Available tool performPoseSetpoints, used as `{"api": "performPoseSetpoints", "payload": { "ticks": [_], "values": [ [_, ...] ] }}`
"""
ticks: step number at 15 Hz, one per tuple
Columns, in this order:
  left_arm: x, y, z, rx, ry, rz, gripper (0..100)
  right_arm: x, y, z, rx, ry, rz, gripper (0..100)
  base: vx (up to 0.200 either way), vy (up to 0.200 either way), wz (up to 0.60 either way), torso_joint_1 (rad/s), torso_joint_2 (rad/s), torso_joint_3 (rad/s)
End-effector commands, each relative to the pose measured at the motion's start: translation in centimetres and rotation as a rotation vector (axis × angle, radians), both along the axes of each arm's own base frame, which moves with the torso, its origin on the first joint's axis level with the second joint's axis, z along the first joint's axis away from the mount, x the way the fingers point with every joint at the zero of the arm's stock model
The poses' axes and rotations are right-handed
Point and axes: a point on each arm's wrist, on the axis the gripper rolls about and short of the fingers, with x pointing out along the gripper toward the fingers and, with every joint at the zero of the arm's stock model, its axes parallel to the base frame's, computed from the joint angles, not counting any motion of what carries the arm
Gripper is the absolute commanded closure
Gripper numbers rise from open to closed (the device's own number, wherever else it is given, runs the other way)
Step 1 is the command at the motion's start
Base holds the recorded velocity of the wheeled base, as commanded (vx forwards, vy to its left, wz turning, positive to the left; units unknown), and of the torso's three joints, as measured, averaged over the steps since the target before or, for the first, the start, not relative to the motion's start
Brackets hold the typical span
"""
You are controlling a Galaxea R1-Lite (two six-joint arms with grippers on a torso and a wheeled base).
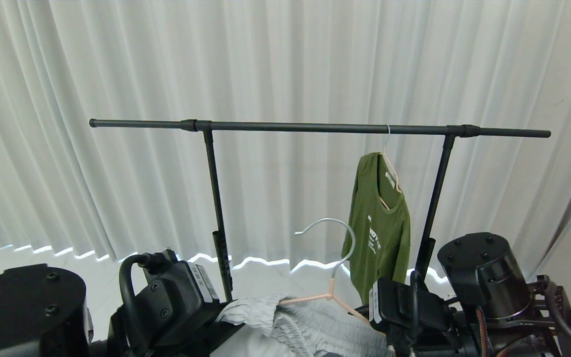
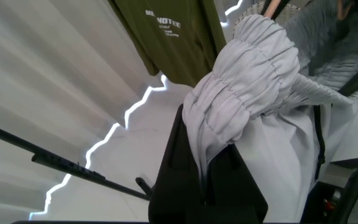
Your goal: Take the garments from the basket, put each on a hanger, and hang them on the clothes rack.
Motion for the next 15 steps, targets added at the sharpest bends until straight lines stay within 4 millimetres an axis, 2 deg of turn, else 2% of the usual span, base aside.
{"api": "performPoseSetpoints", "payload": {
  "ticks": [1, 9, 10, 13, 15],
  "values": [
    [0.0, 0.0, 0.1, -0.003, -0.003, 0.000, 100, 0.0, -0.1, 0.1, 0.004, -0.003, -0.002, 100, 0.000, 0.000, 0.00, 0.000, 0.00, 0.000],
    [-0.1, 0.2, 0.1, -0.002, -0.007, 0.002, 100, 0.1, -0.8, 1.0, 0.032, -0.021, -0.035, 100, 0.000, 0.000, 0.00, 0.000, 0.00, 0.000],
    [-0.1, 0.2, 0.0, -0.001, -0.006, 0.004, 0, 0.0, -0.9, 1.3, 0.041, -0.021, -0.039, 100, 0.000, 0.000, 0.00, 0.000, 0.00, 0.000],
    [-0.1, 0.3, -0.2, 0.008, 0.001, 0.011, 0, 0.0, -1.3, 1.7, 0.059, -0.006, -0.072, 100, 0.000, 0.000, 0.00, 0.000, 0.00, 0.000],
    [0.2, 0.8, -0.5, 0.014, 0.008, 0.042, 0, 0.7, -2.0, 1.9, 0.061, -0.014, -0.131, 100, 0.000, 0.000, 0.00, 0.000, 0.00, 0.000]
  ]
}}
